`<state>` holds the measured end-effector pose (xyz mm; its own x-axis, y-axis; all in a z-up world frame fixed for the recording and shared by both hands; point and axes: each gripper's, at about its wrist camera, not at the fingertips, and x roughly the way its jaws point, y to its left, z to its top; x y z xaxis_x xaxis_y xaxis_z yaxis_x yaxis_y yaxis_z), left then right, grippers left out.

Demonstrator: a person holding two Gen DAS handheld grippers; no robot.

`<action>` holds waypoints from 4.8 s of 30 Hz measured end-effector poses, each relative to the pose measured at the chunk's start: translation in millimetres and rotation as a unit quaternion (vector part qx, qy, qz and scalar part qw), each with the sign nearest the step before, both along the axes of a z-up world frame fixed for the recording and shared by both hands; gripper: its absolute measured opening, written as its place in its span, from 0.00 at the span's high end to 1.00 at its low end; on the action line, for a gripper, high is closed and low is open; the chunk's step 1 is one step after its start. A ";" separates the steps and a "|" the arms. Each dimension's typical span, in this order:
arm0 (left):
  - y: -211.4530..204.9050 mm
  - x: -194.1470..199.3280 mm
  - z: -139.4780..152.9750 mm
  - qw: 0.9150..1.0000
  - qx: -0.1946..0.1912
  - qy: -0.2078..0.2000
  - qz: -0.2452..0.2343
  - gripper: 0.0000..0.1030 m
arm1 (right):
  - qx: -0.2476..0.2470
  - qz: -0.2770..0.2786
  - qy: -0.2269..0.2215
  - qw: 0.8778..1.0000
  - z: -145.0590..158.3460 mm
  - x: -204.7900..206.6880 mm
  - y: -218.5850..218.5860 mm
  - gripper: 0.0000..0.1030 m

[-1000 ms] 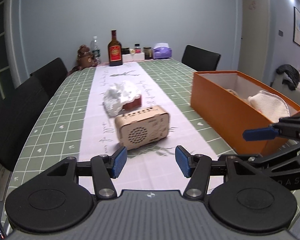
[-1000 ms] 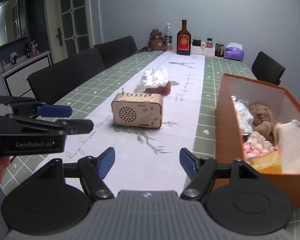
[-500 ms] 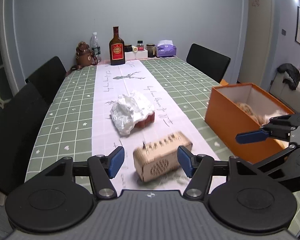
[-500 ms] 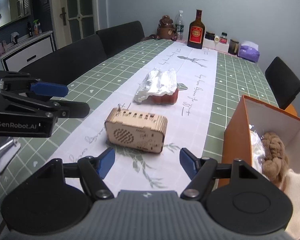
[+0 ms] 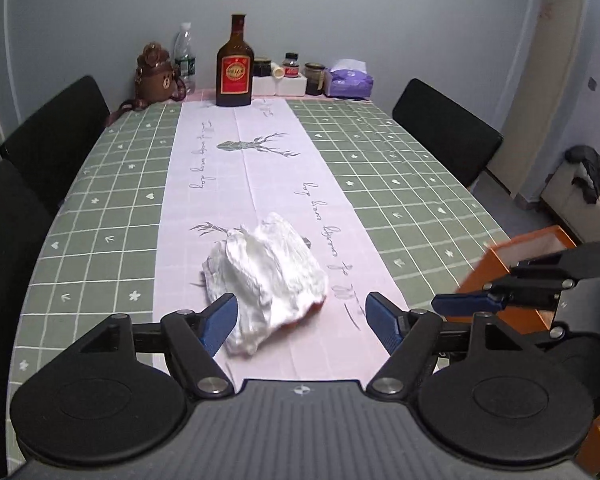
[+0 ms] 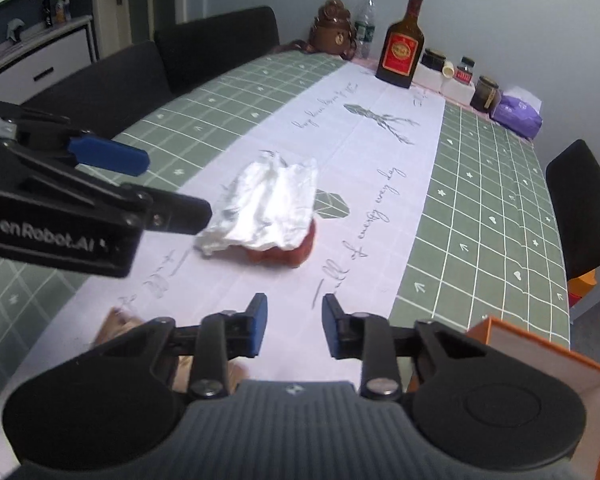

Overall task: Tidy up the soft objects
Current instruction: 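Grasp the white crumpled plastic bag with the left tool while the right tool grasps the red bear-shaped sponge, then carry the bag and sponge into the orange box and open both tools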

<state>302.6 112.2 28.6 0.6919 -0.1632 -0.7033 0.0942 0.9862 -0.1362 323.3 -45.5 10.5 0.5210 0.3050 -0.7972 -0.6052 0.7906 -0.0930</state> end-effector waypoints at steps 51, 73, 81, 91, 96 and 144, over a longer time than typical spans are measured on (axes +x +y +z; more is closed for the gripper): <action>35.1 88.0 -58.6 0.993 0.014 0.090 0.073 0.89 | 0.034 0.058 0.036 0.997 -66.1 98.8 59.3 0.25; 45.5 61.5 -47.3 0.995 0.017 0.052 0.080 0.89 | 0.019 0.051 0.038 0.998 -72.6 93.6 75.7 0.43; 27.7 26.2 -6.9 0.996 0.029 0.008 0.078 0.89 | 0.037 0.051 0.004 0.998 -24.7 60.1 59.3 0.43; -15.4 -45.8 55.2 0.995 0.049 -0.063 0.058 0.89 | 0.065 0.054 -0.043 0.996 43.9 -14.4 7.4 0.43; -51.1 -85.6 80.1 0.993 0.053 -0.099 0.027 0.89 | 0.079 0.055 -0.063 0.993 71.7 -57.8 -27.3 0.43; -288.6 -10.2 -66.7 0.968 0.044 0.118 -0.216 0.88 | -0.072 -0.060 0.020 0.995 -35.3 -21.4 -264.2 0.41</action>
<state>292.5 -176.4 -38.2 0.3905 -0.3345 -0.8577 0.4771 0.8703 -0.1222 302.0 -309.8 -24.8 0.5139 0.1233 -0.8490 -0.5121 0.8380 -0.1883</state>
